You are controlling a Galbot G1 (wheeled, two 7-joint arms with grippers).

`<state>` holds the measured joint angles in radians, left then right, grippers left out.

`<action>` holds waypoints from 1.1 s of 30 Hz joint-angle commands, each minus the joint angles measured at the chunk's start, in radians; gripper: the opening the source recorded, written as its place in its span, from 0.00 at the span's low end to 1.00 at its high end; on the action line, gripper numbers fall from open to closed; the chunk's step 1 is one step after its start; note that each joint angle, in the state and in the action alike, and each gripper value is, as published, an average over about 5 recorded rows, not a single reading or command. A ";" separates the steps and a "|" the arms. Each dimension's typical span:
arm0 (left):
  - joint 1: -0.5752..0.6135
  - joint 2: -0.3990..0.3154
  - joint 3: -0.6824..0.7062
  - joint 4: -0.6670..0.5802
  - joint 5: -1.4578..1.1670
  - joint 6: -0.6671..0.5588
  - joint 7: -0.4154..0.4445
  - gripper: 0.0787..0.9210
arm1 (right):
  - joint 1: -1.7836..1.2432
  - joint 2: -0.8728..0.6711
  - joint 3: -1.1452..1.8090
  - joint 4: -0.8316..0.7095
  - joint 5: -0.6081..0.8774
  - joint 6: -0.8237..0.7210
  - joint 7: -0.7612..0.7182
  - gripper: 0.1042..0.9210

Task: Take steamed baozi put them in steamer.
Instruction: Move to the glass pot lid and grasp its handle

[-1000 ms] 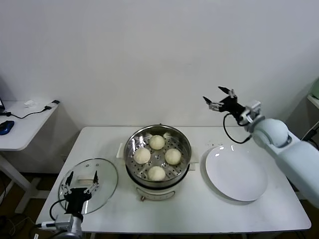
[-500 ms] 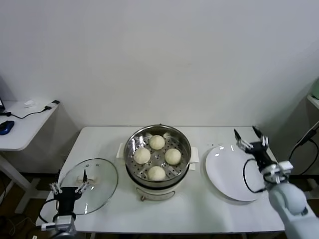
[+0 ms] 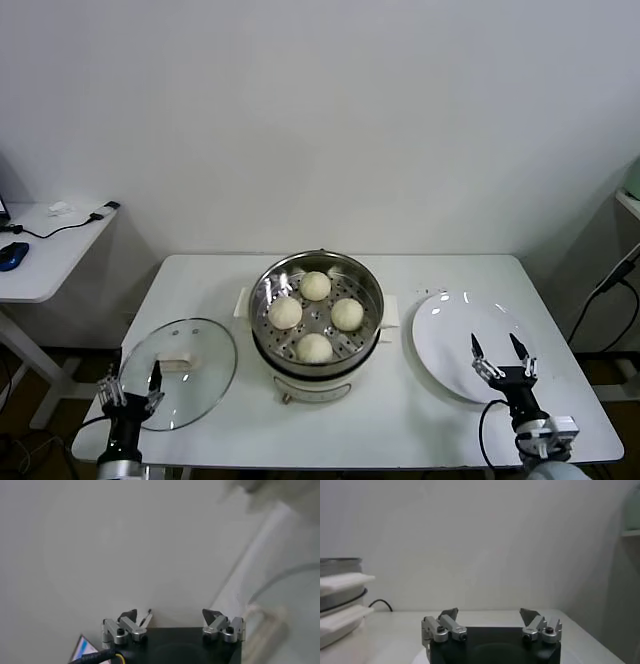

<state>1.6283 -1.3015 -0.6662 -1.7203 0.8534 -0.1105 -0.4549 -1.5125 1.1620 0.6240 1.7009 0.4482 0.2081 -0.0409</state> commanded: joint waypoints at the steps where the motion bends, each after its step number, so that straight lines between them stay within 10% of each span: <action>1: -0.007 0.020 -0.002 0.152 0.433 0.055 -0.070 0.88 | -0.076 0.086 0.022 0.018 -0.079 0.010 0.028 0.88; 33: -0.240 0.000 0.037 0.265 0.488 0.136 0.042 0.88 | -0.109 0.125 0.025 0.018 -0.101 0.011 0.037 0.88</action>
<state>1.4354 -1.3024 -0.6349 -1.4844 1.3077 -0.0001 -0.4247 -1.6179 1.2809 0.6491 1.7227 0.3542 0.2169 -0.0047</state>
